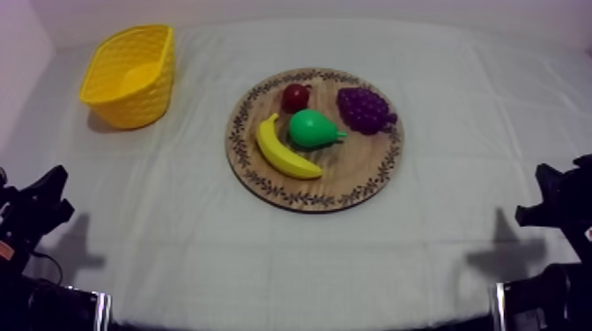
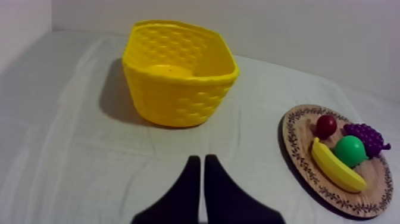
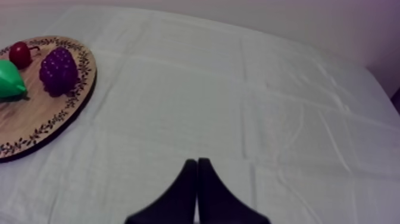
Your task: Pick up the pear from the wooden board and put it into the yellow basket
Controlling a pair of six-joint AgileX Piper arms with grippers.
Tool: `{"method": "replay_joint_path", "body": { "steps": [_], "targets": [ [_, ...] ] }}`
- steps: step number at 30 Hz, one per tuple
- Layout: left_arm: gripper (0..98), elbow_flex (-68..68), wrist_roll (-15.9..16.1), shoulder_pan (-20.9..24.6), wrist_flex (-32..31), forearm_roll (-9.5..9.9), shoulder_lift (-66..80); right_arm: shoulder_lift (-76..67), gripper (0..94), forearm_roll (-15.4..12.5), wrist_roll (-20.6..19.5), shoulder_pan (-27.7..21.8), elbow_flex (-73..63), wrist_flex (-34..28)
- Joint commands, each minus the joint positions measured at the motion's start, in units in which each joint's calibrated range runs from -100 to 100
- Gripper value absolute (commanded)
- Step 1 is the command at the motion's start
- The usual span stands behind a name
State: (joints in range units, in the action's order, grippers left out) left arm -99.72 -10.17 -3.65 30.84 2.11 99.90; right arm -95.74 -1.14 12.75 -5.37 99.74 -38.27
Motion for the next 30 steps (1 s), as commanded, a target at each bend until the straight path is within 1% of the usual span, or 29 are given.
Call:
{"method": "replay_joint_path", "body": {
  "steps": [1, 14, 16, 18, 23, 26, 30],
  "targets": [
    [0.0, -0.05, -0.89, 0.00, 2.06, 0.02, 0.01, -0.02, 0.3, 0.00, -0.03, 0.01, 0.04, 0.04],
    [0.0, 0.29, -0.92, -1.20, 3.16, -0.26, 0.08, -0.02, 0.3, 0.00, -0.04, 0.01, 0.04, 0.04],
    [0.0, 0.60, -1.27, -1.47, 3.88, -0.15, 0.09, -0.02, 0.3, 0.00, -0.04, 0.01, 0.04, 0.04],
    [0.0, 2.20, -2.01, -1.90, 5.42, 0.42, -0.09, -0.02, 0.3, 0.00, -0.06, 0.01, 0.04, 0.04],
    [0.0, 10.78, -3.18, -3.60, 7.98, 1.72, -5.48, -0.02, 0.3, 0.00, -0.04, 0.01, 0.04, 0.04],
    [0.0, 18.71, -4.12, -5.87, 8.41, 3.12, -12.59, -0.02, 0.3, 0.00, -0.03, 0.01, 0.04, 0.04],
    [0.0, 31.45, -4.22, -9.06, 9.33, 4.13, -24.13, -0.02, 0.3, 0.00, -0.04, 0.01, 0.04, 0.04]
  ]
}}
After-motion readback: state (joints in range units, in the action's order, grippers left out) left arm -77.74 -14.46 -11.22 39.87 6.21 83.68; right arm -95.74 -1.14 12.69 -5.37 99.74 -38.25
